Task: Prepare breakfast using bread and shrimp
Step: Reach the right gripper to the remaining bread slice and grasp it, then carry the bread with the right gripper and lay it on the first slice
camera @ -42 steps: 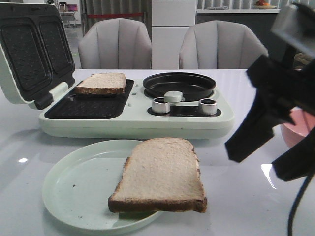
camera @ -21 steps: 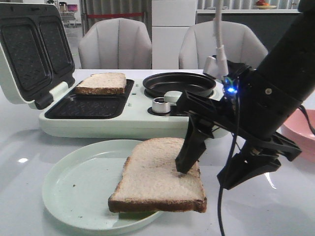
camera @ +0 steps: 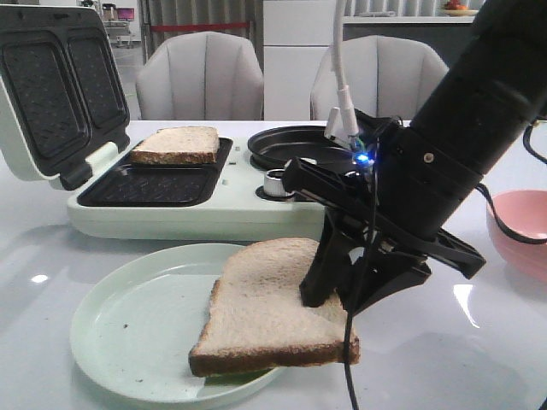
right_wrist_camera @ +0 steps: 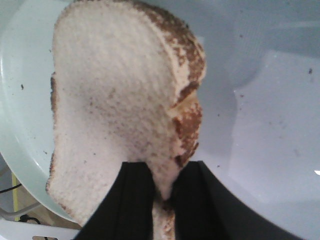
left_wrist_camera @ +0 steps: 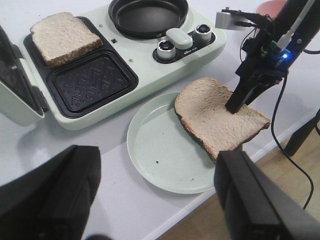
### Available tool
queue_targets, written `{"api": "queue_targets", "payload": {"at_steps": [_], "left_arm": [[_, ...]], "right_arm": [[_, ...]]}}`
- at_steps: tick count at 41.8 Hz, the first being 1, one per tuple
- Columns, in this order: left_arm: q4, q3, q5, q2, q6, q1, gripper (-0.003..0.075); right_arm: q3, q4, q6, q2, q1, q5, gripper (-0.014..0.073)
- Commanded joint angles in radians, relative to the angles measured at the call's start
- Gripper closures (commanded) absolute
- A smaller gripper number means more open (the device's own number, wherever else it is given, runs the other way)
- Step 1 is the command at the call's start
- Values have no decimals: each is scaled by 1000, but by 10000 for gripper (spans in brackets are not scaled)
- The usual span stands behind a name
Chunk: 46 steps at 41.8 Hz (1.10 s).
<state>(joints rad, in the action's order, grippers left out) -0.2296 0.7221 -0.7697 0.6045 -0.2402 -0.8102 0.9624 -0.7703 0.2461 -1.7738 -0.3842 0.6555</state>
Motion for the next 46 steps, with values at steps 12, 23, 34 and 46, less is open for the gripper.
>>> {"api": "queue_targets", "payload": {"at_steps": [12,23,34,46], "left_arm": [[-5,28,75,3,2,-6,191],[-5,28,75,3,2,-6,192],[-5,28,75,3,2,-6,191],[-5,28,75,3,2,-6,191]], "right_arm": [[24,-15,31,104,1,41,549],[31,-16,46,315,1,42,549],[147,-146,73,326,-8,-47,549],[358,-270,115,116,-58,-165,549]]}}
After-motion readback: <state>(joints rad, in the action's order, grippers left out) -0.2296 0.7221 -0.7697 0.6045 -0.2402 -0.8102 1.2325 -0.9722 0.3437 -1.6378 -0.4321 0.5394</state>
